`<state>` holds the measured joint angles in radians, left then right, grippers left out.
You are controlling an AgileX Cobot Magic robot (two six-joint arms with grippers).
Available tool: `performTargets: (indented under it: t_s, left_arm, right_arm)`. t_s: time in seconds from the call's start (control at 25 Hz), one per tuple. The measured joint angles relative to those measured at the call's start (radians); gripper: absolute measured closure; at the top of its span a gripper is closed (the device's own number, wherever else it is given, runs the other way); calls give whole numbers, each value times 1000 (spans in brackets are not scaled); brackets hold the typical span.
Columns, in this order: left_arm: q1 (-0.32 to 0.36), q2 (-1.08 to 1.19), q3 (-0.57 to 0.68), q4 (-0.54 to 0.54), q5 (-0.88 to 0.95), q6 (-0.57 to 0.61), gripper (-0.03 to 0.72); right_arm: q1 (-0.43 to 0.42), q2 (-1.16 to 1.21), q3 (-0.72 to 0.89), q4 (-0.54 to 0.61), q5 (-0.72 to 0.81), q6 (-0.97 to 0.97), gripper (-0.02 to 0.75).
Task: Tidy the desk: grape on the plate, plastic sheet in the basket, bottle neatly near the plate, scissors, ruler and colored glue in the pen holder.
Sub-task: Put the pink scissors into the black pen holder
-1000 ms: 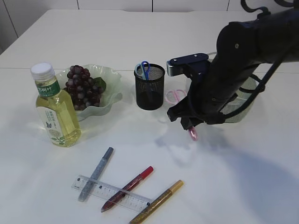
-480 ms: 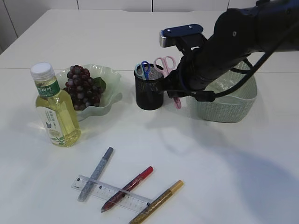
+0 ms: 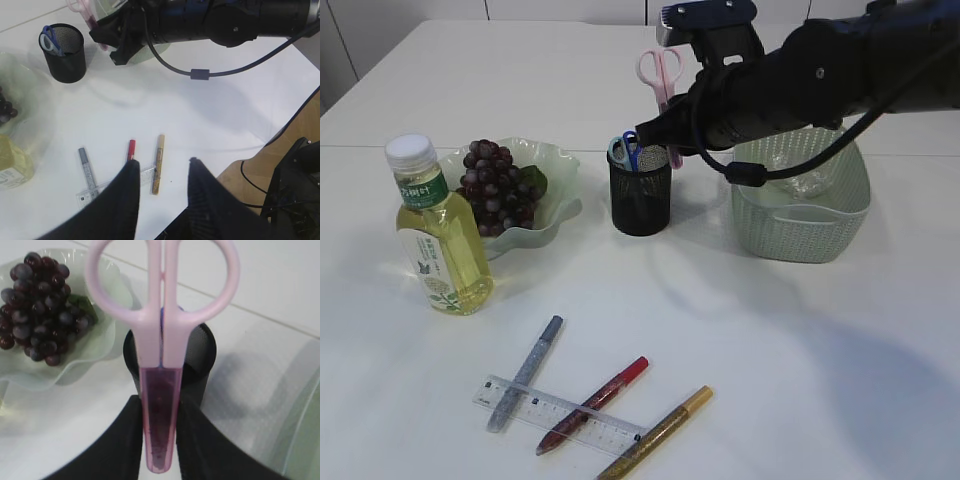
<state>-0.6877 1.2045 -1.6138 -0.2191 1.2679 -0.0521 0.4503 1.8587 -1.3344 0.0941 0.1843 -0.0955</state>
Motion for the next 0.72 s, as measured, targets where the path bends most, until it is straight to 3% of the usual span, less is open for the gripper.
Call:
performTargets:
  t_s: [0.4, 0.72]
  left_arm:
    - [0, 0, 0, 0, 0, 0, 445]
    - [0, 0, 0, 0, 0, 0, 445]
  right_arm:
    - [0, 23, -1, -12, -220, -3, 552]
    - [0, 109, -43, -23, -286, -3, 552]
